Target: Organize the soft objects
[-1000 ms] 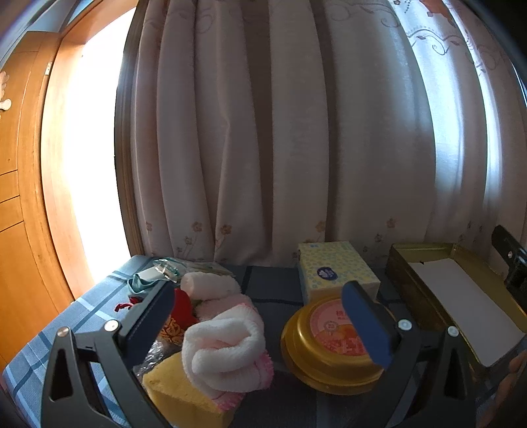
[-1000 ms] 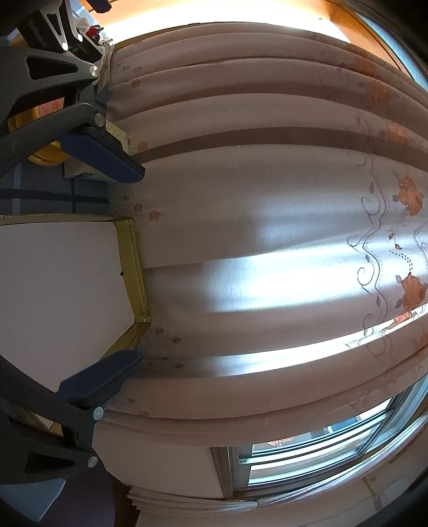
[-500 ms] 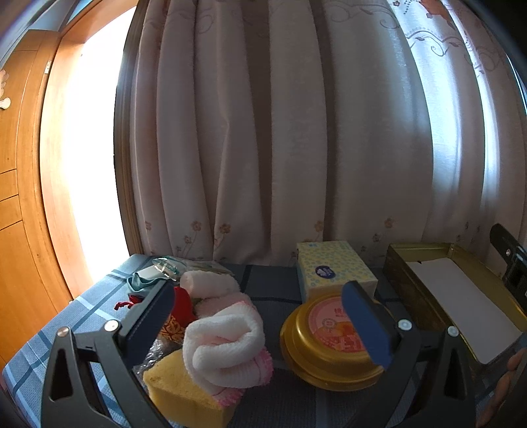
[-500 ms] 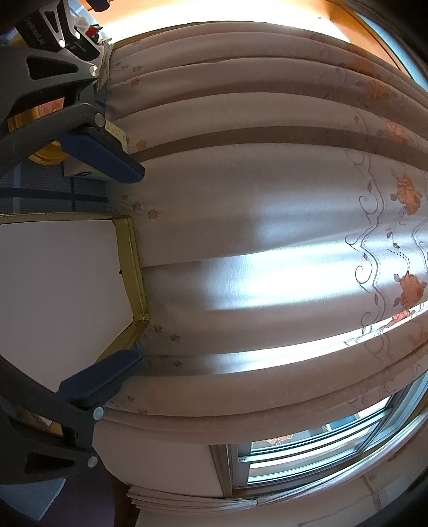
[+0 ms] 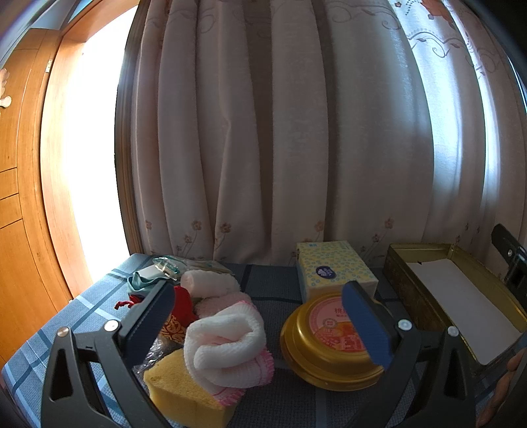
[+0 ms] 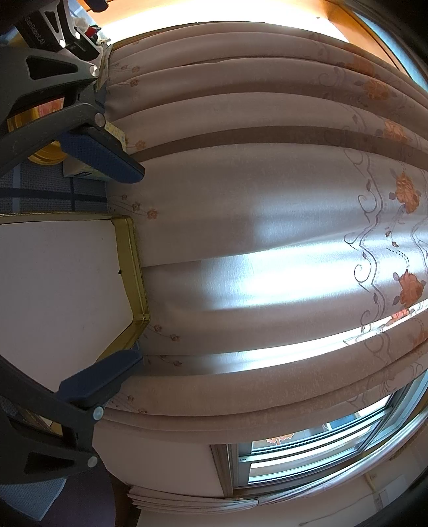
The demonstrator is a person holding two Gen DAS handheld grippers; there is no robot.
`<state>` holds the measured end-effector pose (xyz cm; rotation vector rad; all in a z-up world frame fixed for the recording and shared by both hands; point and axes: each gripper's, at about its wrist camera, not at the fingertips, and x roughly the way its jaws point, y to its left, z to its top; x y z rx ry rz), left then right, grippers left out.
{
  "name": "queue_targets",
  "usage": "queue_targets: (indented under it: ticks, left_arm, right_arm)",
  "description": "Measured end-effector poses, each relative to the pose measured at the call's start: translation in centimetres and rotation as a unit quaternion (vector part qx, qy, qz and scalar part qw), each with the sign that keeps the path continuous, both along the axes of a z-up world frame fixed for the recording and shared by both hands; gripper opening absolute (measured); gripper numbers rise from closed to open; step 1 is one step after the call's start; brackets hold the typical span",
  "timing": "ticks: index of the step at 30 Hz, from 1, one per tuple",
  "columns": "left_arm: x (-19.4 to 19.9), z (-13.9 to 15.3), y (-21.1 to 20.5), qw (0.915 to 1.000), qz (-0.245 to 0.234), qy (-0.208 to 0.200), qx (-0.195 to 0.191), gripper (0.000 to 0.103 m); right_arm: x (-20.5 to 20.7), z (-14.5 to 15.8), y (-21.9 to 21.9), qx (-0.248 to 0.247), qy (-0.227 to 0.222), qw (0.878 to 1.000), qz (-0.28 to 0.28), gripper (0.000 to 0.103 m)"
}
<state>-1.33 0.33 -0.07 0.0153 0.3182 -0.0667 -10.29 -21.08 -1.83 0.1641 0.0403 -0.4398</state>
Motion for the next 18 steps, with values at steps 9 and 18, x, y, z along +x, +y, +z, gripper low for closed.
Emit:
queue_targets:
  ticks: [9,18]
  left_arm:
    - [-0.6,0.0,0.5,1.0000,-0.004,0.001,-0.003,0.103]
    - [-0.9,0.0,1.1,1.0000,-0.005,0.004,-0.007,0.102]
  right_arm:
    - [-0.3,0.0,0.2,-0.006,-0.007,1.000,0.009,0.102]
    - [-0.4,0.1,0.7,-0.015,-0.007,1.000,0.014,0.102]
